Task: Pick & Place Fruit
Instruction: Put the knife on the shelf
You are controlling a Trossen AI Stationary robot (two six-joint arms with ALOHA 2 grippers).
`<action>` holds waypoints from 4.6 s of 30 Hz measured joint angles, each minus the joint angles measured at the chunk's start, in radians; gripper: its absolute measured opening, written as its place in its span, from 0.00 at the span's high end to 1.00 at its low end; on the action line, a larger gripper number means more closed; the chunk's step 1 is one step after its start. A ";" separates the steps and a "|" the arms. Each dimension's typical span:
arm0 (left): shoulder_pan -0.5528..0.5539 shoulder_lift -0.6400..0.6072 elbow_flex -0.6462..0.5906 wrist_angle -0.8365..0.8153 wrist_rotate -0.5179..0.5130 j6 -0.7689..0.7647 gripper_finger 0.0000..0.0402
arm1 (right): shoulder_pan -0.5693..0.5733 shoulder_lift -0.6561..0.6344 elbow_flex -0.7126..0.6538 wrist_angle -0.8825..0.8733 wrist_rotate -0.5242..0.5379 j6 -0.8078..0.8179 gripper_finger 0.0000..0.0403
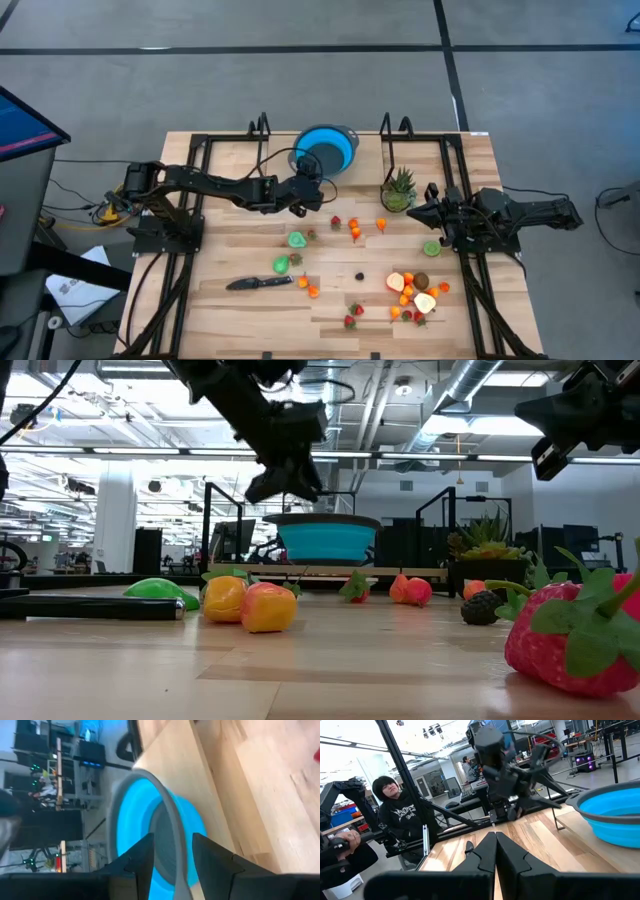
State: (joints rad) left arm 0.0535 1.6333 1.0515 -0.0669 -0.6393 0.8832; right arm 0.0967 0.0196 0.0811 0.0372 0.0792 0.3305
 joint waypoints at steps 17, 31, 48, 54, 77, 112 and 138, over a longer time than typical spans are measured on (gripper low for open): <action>-0.036 -0.304 0.000 0.017 0.222 -0.537 0.74 | 0.000 0.000 0.000 -0.002 0.000 0.000 1.00; -0.036 -0.350 0.000 -0.013 0.222 -0.842 0.76 | 0.000 0.000 0.000 -0.016 0.000 0.000 1.00; 0.008 -0.557 -0.306 0.324 0.591 -0.785 0.99 | 0.001 0.000 0.000 -0.084 0.000 0.000 1.00; -0.004 -0.717 -0.421 0.324 0.588 -0.836 0.99 | 0.001 0.000 0.000 -0.086 0.000 -0.048 1.00; -0.338 -0.858 -0.641 0.381 0.418 -1.076 1.00 | 0.001 0.000 0.000 -0.082 0.000 -0.079 1.00; -0.360 -0.858 -0.640 0.384 0.414 -1.075 1.00 | 0.001 0.000 0.000 0.062 0.000 -0.044 1.00; -0.360 -0.858 -0.640 0.406 0.456 -1.214 1.00 | 0.002 0.295 0.000 0.343 -0.003 -0.103 1.00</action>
State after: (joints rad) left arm -0.3065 0.7750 0.4118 0.3394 -0.1834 -0.3303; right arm 0.0990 0.3145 0.0807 0.3805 0.0759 0.2279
